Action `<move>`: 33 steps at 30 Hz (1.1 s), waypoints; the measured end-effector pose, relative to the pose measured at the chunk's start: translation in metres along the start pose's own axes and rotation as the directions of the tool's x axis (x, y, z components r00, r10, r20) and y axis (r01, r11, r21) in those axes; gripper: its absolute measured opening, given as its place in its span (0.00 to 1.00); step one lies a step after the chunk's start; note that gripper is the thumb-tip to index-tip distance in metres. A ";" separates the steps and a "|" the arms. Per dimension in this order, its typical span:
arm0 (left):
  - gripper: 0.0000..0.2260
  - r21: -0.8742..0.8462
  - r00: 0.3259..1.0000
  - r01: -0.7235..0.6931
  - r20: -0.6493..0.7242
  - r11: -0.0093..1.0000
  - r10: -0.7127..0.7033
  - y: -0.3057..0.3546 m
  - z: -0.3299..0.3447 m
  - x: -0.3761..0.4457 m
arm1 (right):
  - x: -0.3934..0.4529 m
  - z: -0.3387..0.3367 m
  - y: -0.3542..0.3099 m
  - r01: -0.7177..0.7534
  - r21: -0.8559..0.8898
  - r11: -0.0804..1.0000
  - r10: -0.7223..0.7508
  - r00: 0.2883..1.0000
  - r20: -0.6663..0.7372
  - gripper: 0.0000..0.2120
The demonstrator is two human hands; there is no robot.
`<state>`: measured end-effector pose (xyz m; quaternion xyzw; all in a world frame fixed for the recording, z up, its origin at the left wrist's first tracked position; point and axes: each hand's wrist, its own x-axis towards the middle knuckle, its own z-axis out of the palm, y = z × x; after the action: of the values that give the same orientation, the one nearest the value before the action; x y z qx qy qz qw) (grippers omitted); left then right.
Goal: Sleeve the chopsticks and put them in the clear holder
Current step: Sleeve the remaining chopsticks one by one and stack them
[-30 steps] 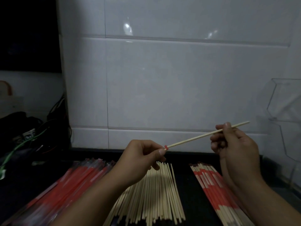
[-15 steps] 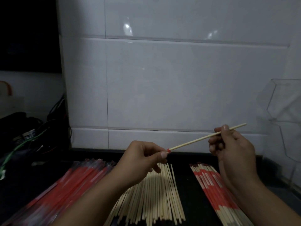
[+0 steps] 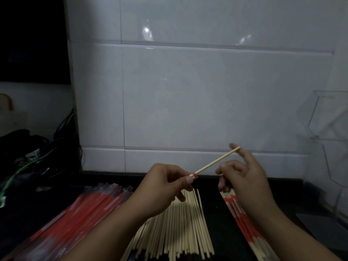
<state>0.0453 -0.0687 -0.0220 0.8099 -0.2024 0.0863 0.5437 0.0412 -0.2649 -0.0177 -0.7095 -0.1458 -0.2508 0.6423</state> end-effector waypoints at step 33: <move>0.03 0.140 0.996 -0.015 0.094 0.990 0.001 0.008 0.008 -0.006 | -0.003 0.005 0.006 -0.099 -0.114 0.989 0.108 0.992 0.071 0.11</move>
<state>0.0353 -0.0769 -0.0201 0.8485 -0.2244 0.0643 0.4749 0.0425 -0.2608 -0.0249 -0.7595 -0.1192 -0.1974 0.6082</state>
